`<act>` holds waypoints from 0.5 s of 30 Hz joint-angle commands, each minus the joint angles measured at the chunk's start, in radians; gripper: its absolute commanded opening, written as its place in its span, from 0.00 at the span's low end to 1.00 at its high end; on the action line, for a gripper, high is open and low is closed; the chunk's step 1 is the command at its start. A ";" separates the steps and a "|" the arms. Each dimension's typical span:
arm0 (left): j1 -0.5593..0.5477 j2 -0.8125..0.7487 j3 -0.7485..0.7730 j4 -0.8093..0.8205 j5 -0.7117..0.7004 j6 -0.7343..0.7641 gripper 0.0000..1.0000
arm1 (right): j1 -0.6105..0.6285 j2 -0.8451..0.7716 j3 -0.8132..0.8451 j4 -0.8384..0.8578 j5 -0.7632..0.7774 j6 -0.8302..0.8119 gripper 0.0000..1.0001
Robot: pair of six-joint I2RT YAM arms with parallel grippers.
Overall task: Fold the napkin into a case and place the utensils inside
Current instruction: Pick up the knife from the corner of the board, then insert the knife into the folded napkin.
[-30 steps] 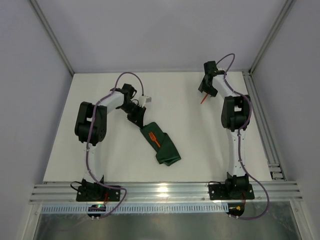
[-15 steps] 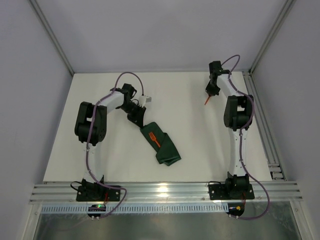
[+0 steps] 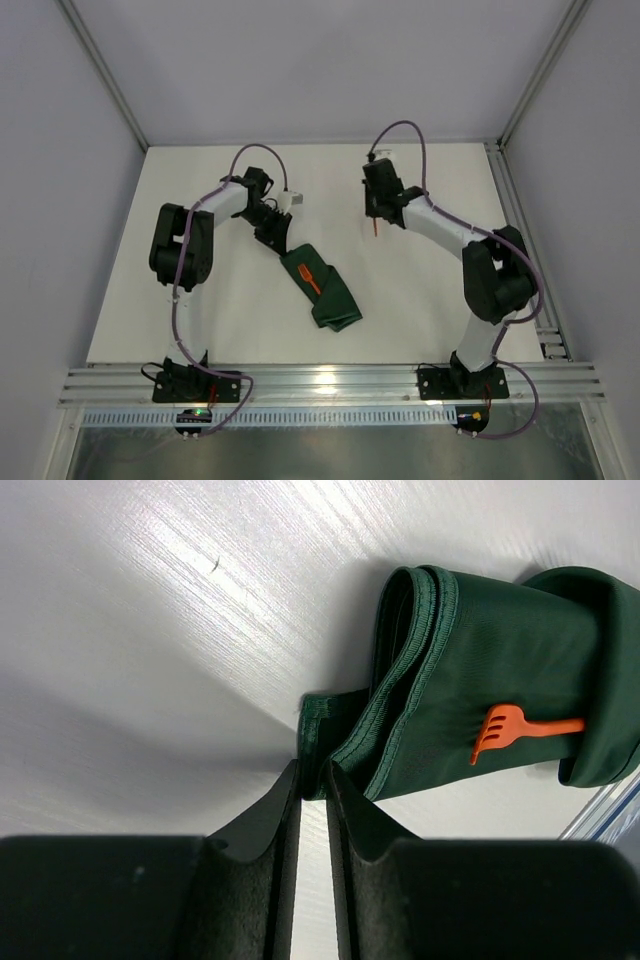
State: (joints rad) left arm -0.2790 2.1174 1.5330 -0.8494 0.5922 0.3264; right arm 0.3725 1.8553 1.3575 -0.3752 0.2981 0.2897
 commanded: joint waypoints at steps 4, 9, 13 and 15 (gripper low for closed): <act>0.006 -0.050 0.004 0.006 0.021 0.020 0.17 | 0.343 -0.168 -0.187 0.488 0.006 -0.136 0.03; 0.006 -0.054 0.001 0.003 0.020 0.022 0.16 | 0.488 -0.059 -0.149 0.526 0.007 -0.248 0.04; 0.006 -0.056 -0.004 0.004 0.021 0.023 0.15 | 0.520 -0.007 -0.130 0.487 0.024 -0.254 0.04; 0.006 -0.054 -0.004 0.006 0.021 0.023 0.15 | 0.531 -0.007 -0.170 0.512 0.022 -0.242 0.04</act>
State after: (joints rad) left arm -0.2790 2.1174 1.5326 -0.8494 0.5945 0.3271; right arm 0.8906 1.8561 1.1969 0.0757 0.2893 0.0650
